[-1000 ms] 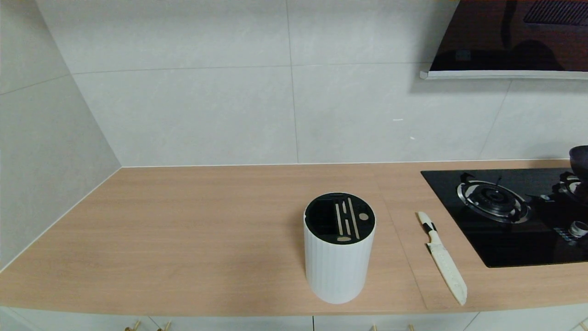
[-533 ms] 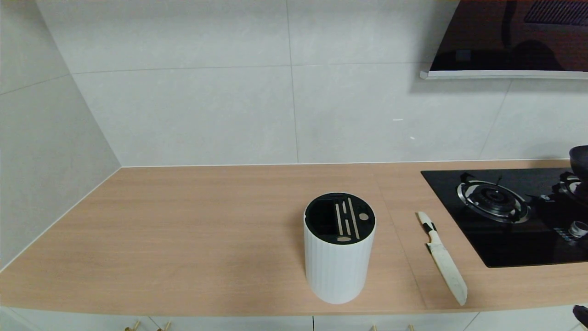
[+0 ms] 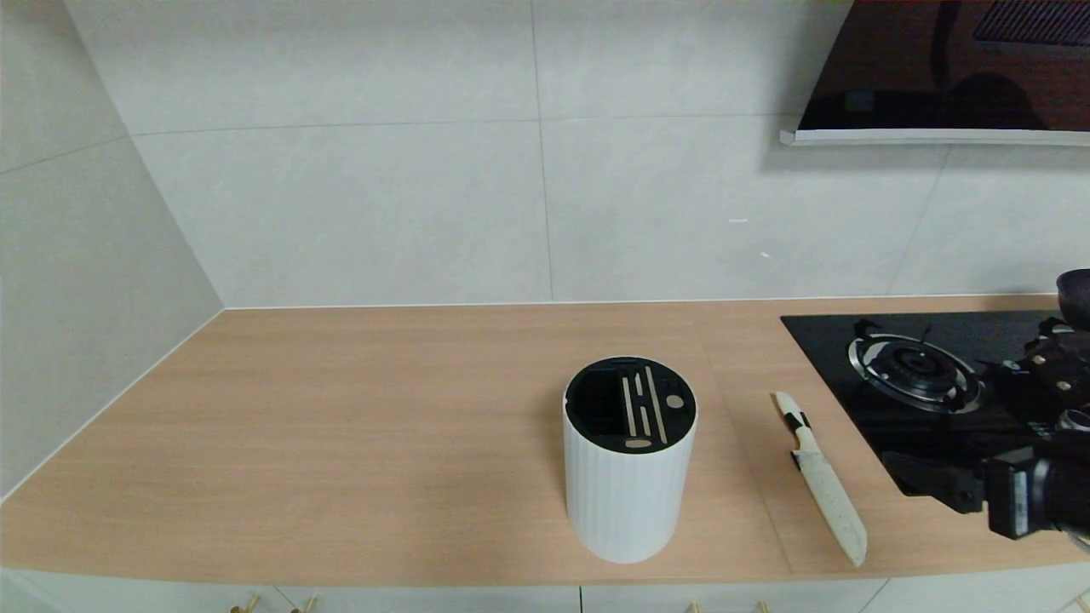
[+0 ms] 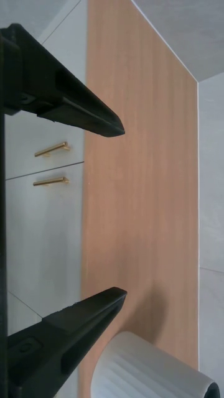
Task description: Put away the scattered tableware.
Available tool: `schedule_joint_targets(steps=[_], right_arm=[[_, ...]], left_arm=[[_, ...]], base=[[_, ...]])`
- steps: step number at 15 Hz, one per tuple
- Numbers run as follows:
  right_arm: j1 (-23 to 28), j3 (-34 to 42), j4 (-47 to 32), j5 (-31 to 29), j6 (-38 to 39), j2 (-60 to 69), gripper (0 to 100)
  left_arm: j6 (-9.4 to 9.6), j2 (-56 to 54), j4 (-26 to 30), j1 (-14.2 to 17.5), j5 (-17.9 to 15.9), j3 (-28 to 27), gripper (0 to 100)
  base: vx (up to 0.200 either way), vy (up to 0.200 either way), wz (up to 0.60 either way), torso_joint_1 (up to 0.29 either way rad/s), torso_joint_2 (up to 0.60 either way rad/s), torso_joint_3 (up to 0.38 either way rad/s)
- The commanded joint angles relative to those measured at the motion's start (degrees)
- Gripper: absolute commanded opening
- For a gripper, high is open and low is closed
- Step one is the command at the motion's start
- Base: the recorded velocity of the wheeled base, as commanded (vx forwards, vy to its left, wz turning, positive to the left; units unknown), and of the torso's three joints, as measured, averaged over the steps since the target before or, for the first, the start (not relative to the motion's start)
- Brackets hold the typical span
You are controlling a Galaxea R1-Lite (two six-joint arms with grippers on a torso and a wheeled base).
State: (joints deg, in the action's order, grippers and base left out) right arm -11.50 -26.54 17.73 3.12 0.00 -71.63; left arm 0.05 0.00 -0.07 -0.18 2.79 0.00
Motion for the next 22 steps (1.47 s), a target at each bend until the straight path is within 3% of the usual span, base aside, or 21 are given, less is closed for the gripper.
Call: schedule_joint_targets(steps=[1, 4, 12, 15, 22], right_arm=[[-1.3, -5.8, 3.7, -3.3, -0.4, -15.1, 100], [-2.0, -7.0, 4.1, -4.6, -0.5, -20.9, 100], [-0.4, -6.4, 25.1, -10.2, -0.1, -46.8, 100], [1.1, -6.3, 31.2, -10.6, -0.1, -50.4, 100], [2.8, -8.0, 36.2, -10.9, 0.0, -55.5, 100]], left_arm=[[0.13, 0.0, 0.0, 0.0, 0.0, 0.0, 100], [0.04, 0.0, 0.0, 0.0, 0.0, 0.0, 100], [0.04, 0.0, 0.0, 0.0, 0.0, 0.0, 100], [0.04, 0.0, 0.0, 0.0, 0.0, 0.0, 100], [0.04, 0.0, 0.0, 0.0, 0.0, 0.0, 100]], base=[[0.000, 0.000, 0.00, 0.000, 0.00, 0.000], [0.000, 0.000, 0.00, 0.000, 0.00, 0.000], [0.000, 0.000, 0.00, 0.000, 0.00, 0.000], [0.000, 0.000, 0.00, 0.000, 0.00, 0.000], [0.000, 0.000, 0.00, 0.000, 0.00, 0.000]])
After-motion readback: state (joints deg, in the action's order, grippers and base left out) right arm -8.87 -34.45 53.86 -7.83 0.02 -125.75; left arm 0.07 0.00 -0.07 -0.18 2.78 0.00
